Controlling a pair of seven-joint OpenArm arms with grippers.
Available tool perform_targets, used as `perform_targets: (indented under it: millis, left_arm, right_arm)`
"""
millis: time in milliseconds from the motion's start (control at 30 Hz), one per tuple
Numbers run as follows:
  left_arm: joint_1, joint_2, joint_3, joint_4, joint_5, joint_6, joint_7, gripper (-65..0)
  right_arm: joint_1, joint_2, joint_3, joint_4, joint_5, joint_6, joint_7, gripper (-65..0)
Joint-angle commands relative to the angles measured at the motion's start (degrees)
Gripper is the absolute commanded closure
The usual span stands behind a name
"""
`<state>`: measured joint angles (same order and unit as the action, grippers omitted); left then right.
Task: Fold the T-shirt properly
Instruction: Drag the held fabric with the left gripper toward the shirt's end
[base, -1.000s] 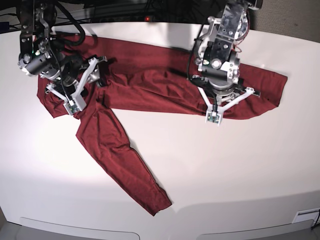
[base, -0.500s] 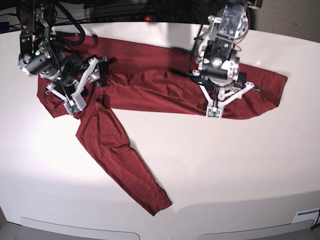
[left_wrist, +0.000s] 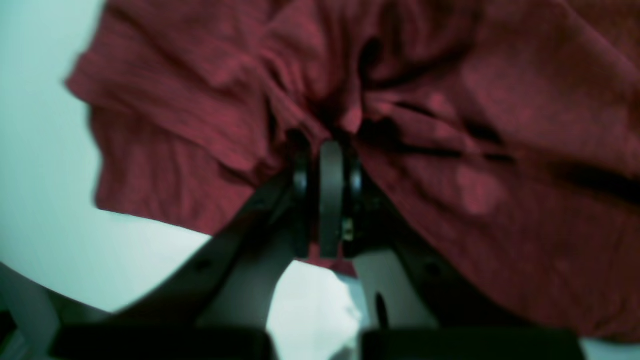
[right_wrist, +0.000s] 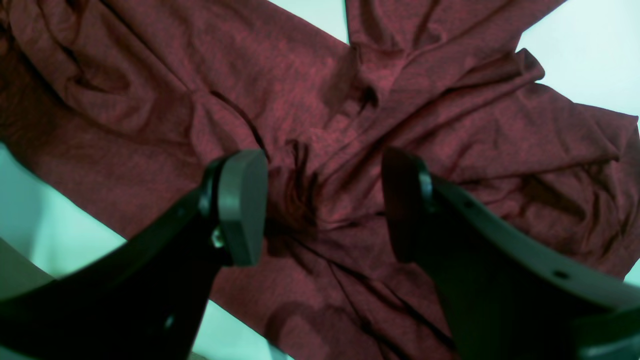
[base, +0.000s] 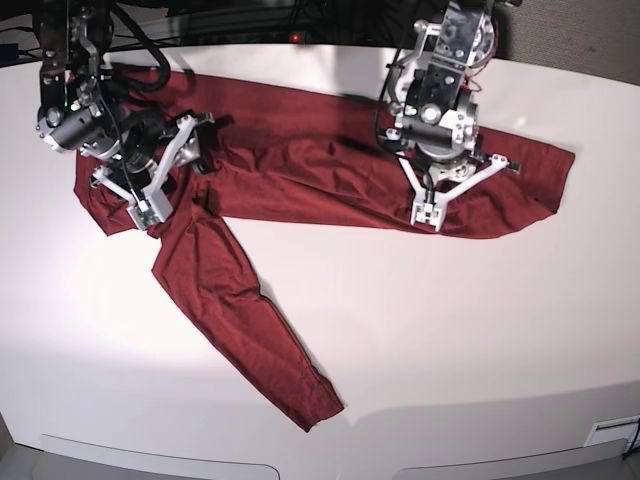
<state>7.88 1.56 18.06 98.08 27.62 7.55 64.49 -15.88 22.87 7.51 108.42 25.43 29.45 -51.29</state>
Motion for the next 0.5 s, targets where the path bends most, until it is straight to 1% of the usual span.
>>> perform_targets:
  millis: [0,67,167,333,400,467]
  left_arm:
    - [-1.2,0.1,0.0,1.1,1.5,0.4,-1.1,0.0]
    - [-2.5,0.0,0.0,1.1,1.5,0.4,-2.1,0.0]
    - [-5.8,-1.6,0.0,1.1,1.5,0.4,-2.2,0.0]
    - [-12.7,-7.5,0.0,1.1,0.0,0.2,-3.3,0.0]
    - [-15.1,-10.0,0.0,1.1,-2.5,-0.9,-4.7,0.0]
    - [-16.6,-12.1,0.0,1.1,-6.1,-1.8,-7.8,0.0]
  right_arm:
    - [0.5,0.8,0.4,1.1,0.3,0.3,0.9,-36.4]
    - [0.5,0.7,0.4,1.1,0.3,0.3,0.9,-36.4]
    - [0.5,0.8,0.4,1.1,0.3,0.3,0.9,-36.4]
    - [0.5,0.7,0.4,1.1,0.3,0.3,1.0,-36.4]
    - [0.5,0.7,0.4,1.1,0.3,0.3,0.9,-36.4]
    - [0.5,0.7,0.4,1.1,0.3,0.3,0.9,-36.4]
